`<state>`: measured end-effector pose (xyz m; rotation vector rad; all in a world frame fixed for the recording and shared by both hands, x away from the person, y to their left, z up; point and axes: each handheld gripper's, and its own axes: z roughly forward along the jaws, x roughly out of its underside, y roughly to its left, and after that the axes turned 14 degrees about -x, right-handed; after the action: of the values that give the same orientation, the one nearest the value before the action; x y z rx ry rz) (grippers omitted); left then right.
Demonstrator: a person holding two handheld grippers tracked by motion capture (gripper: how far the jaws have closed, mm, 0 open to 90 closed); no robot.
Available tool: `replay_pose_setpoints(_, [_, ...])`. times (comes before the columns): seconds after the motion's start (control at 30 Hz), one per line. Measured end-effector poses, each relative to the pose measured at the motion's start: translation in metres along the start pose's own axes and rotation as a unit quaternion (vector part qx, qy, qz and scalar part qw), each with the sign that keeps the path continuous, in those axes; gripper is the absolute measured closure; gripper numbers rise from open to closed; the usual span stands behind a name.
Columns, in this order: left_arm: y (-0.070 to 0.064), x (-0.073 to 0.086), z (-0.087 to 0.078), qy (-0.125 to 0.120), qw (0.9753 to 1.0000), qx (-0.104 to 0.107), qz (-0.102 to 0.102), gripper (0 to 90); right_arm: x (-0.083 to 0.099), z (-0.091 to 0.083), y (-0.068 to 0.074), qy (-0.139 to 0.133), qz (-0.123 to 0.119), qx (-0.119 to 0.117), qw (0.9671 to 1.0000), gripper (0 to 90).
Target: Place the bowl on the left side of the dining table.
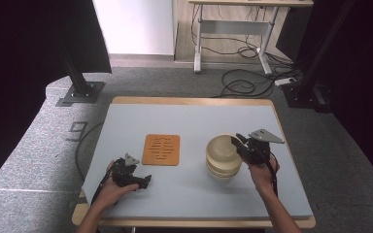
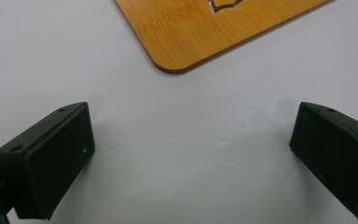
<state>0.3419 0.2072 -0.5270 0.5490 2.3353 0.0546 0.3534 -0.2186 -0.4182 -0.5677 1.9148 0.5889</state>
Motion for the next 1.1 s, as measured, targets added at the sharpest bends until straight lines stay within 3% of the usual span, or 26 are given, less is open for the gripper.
replay_pose_setpoints(1.1, [0.0, 0.0, 0.0, 0.001, 1.0, 0.0, 0.001, 0.0, -0.007, 0.002, 0.012, -0.014, 0.007, -0.026, 0.9995, 74.6])
